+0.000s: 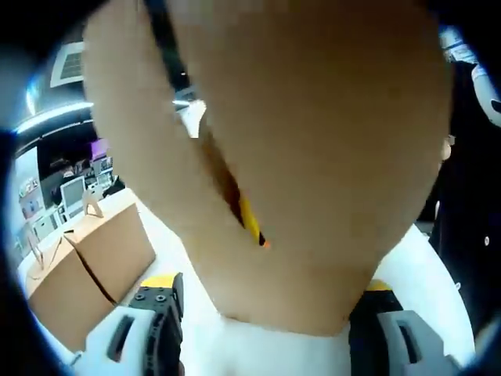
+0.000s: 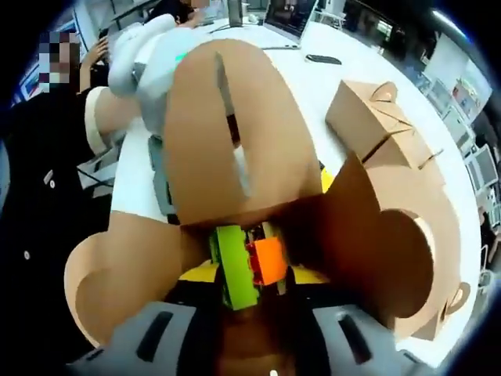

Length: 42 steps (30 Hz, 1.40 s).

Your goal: Pick up one paper box from the group, open the paper box, and remove the item inside

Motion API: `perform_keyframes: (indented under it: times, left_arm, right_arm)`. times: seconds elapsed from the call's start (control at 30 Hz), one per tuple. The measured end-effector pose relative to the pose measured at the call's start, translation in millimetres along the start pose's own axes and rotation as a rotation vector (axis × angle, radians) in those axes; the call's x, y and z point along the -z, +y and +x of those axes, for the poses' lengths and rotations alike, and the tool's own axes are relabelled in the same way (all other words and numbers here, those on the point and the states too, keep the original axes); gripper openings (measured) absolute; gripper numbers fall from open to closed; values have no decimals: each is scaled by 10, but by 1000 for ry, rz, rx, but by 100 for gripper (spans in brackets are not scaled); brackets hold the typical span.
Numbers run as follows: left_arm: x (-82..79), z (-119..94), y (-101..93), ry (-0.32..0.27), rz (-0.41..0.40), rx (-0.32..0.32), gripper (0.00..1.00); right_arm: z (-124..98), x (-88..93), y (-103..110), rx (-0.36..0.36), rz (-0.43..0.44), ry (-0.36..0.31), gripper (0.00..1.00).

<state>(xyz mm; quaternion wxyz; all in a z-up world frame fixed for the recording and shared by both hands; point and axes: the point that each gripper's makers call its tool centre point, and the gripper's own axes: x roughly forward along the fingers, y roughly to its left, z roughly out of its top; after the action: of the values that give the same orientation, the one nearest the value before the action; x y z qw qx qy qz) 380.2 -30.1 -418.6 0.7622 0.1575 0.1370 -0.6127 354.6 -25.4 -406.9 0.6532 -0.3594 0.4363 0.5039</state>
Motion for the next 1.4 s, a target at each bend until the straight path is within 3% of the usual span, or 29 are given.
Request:
perform_keyframes:
  times: [0.57,1.0,1.2,1.4]
  left_arm:
    - [44,-86,-9,9,-39,-35,85]
    - [70,-266,-9,-12,-96,-106,85]
    - [35,-355,-42,-33,-113,-142,85]
    - [23,-487,-64,-46,-133,-187,84]
  right_arm:
    - [-408,-127,-172,97,-56,-65,32]
    - [-1028,-352,-199,175,-47,-230,32]
    - [-1396,-342,-118,220,-31,-328,32]
    - [-1658,-196,31,269,-21,-397,32]
